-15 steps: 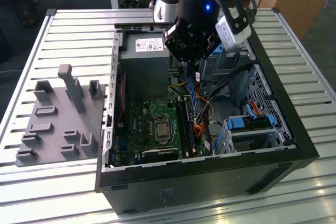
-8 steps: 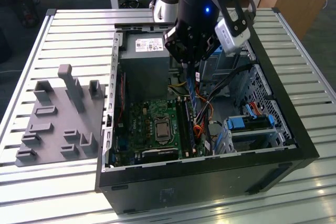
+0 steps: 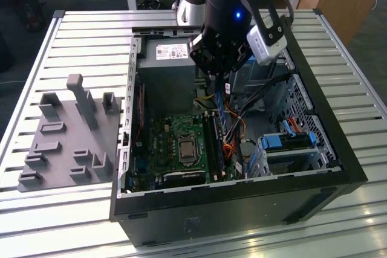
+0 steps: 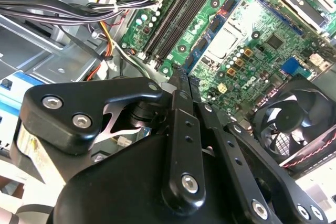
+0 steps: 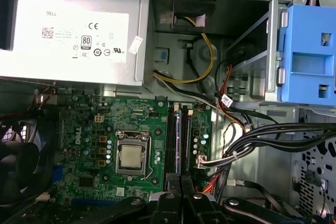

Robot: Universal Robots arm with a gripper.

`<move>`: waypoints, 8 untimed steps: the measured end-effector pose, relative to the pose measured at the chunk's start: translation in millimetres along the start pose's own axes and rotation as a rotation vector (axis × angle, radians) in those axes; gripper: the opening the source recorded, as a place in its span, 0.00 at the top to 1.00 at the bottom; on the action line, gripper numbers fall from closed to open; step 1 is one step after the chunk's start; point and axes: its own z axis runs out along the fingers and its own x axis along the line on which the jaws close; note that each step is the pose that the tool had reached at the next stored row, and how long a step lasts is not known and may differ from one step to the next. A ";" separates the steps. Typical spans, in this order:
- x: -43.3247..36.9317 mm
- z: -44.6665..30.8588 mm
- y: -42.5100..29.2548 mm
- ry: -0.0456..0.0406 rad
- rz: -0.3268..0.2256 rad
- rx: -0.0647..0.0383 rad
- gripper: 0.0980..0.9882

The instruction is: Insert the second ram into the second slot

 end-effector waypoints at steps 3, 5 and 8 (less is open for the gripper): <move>0.0 1.4 0.0 0.0000 0.000 0.000 0.97; 0.0 2.3 -0.1 0.0000 0.000 0.000 0.97; 0.1 3.6 -0.1 0.0000 0.000 0.000 0.97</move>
